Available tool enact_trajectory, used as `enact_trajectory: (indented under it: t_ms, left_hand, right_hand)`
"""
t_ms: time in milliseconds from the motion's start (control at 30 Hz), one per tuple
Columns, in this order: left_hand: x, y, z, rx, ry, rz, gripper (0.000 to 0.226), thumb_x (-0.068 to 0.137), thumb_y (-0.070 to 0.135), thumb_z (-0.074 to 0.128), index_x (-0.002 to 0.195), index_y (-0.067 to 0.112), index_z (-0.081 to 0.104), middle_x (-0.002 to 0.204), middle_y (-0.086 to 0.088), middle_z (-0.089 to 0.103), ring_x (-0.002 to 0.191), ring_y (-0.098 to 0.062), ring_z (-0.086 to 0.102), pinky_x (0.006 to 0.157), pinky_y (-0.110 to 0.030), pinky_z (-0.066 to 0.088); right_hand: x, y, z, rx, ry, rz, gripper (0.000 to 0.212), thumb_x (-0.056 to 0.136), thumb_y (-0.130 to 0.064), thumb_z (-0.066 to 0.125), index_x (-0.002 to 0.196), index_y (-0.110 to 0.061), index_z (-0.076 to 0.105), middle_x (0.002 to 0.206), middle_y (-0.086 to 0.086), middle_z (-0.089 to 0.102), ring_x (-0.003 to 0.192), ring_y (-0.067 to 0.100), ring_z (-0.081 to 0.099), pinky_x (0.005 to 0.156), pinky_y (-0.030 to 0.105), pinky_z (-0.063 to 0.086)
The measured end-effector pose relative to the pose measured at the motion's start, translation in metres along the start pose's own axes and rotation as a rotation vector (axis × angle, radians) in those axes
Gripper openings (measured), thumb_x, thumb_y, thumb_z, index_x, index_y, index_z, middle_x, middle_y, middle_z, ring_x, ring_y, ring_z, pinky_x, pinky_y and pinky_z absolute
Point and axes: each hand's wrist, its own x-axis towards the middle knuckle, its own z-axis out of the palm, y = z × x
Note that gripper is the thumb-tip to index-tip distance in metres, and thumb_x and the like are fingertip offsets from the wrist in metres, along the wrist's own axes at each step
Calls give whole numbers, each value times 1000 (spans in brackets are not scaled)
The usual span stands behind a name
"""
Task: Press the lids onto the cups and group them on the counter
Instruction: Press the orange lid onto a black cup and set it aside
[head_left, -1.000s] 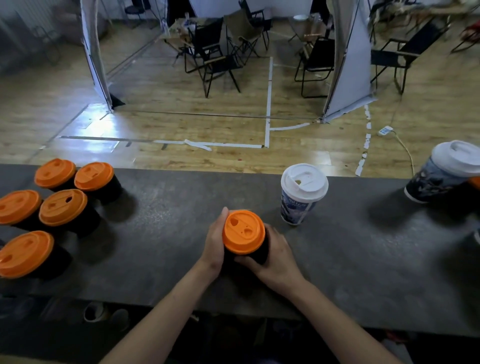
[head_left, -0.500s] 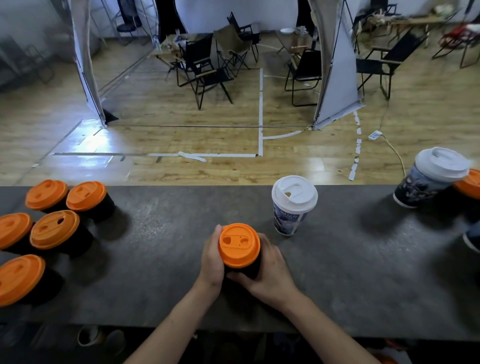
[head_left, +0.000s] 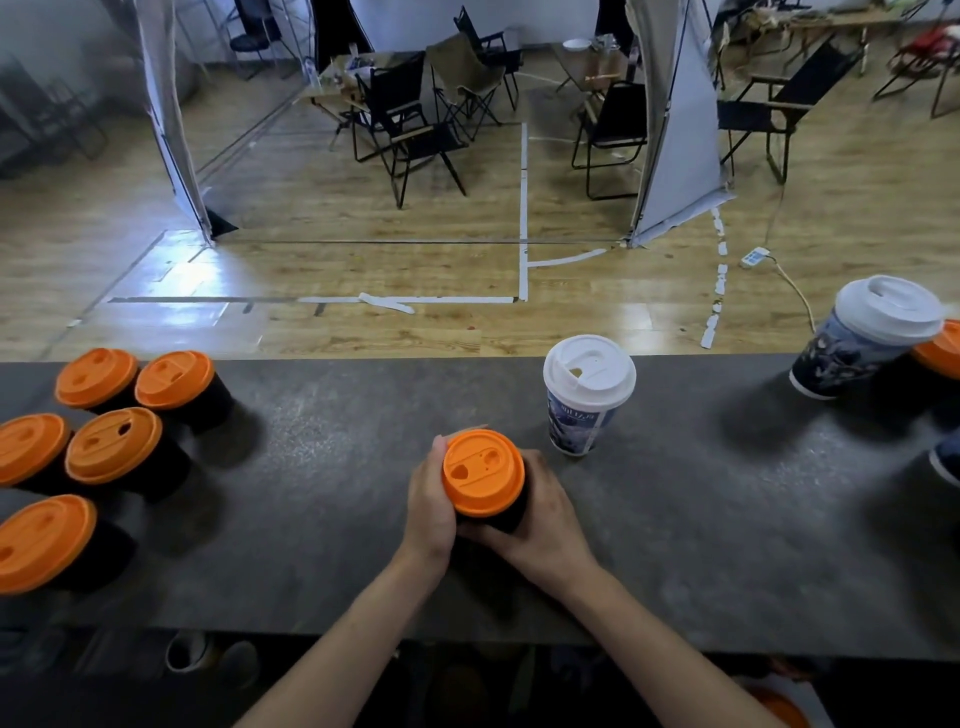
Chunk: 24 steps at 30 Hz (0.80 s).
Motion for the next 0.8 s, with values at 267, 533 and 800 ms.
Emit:
enact_trajectory:
  t_ms: [267,533,800]
  left_hand:
    - [12,-1,-13,-23,-139,-113,70,98,57,32,116,4,74,116,-16,74,116,-29,68,105,-36,48]
    - [4,-6,-6,-2,-19,-71,67,108,50,29,106,-1,73,104,-13,76,100,-17,70,94,-29,51]
    - [1,1,-8,42,14,-52,58,111,37,31,91,3,73,89,-4,76,85,-7,71,82,-18,51]
  right_hand:
    - [1,2,-1,-21,-13,-27,75,65,-56,84,126,-23,57,119,-8,62,109,10,60,94,35,51]
    - [-1,0,0,2,7,1,74,63,-62,82,122,-26,55,116,-9,61,108,9,59,91,29,48]
    - [-2,-1,2,-31,-4,-27,83,61,-62,86,128,-24,54,120,-9,60,112,9,59,95,29,48]
